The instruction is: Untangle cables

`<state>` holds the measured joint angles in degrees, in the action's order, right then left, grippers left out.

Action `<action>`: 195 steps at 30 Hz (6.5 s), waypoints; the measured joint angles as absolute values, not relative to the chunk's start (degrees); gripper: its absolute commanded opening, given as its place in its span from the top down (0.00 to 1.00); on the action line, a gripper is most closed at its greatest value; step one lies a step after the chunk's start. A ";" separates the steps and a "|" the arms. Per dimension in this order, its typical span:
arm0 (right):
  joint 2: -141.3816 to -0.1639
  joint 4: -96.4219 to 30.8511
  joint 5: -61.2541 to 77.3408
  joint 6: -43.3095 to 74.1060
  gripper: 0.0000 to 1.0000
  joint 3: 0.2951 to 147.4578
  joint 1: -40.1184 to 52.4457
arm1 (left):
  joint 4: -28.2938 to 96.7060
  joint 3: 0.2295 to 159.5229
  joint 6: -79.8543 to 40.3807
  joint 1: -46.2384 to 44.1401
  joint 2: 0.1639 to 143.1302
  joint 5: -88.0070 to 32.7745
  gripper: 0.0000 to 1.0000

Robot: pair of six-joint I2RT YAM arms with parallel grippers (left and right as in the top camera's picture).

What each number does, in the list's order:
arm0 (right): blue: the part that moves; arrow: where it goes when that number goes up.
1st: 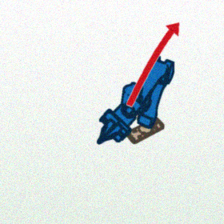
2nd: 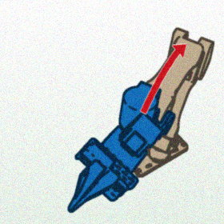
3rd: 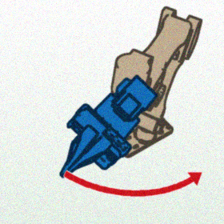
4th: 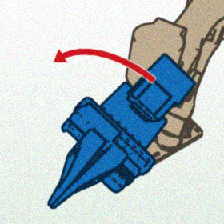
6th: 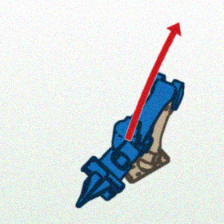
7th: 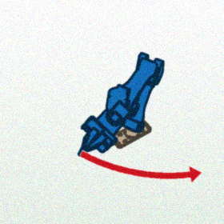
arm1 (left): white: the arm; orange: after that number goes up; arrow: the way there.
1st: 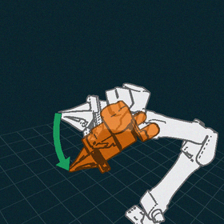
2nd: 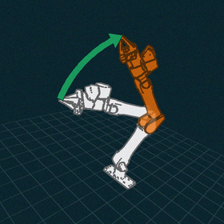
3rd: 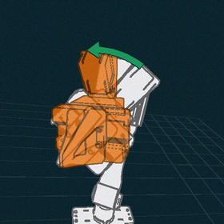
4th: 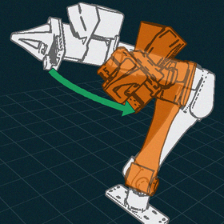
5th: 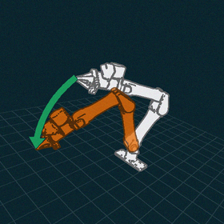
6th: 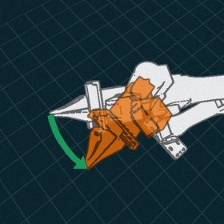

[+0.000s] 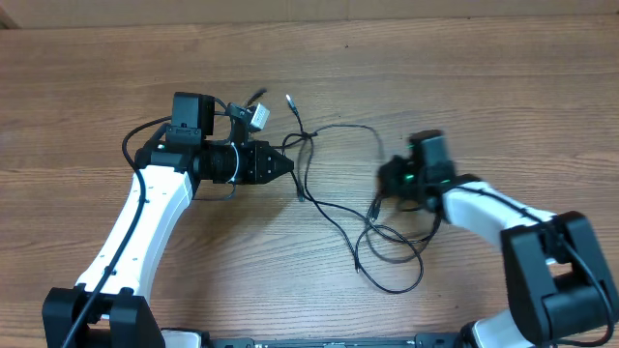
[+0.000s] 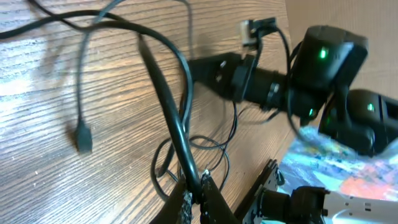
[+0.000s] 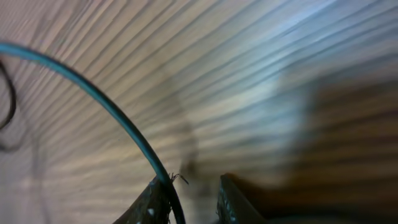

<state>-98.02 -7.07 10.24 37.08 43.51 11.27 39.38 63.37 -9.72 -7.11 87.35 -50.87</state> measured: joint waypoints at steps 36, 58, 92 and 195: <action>-96.27 -3.62 29.12 33.89 0.65 49.67 23.90 | 28.23 63.44 -11.49 -16.91 87.35 -46.70 0.96; -96.27 -17.61 -0.12 29.54 0.93 49.76 5.87 | 31.79 69.93 -21.37 5.67 87.44 -54.57 0.96; -91.57 -23.18 35.20 20.14 0.27 49.82 1.13 | 47.90 69.87 -45.65 -11.70 88.05 -20.95 0.00; -95.35 -29.39 -0.21 22.28 0.06 50.68 6.94 | 32.34 69.69 -76.47 -31.92 112.09 -22.63 0.67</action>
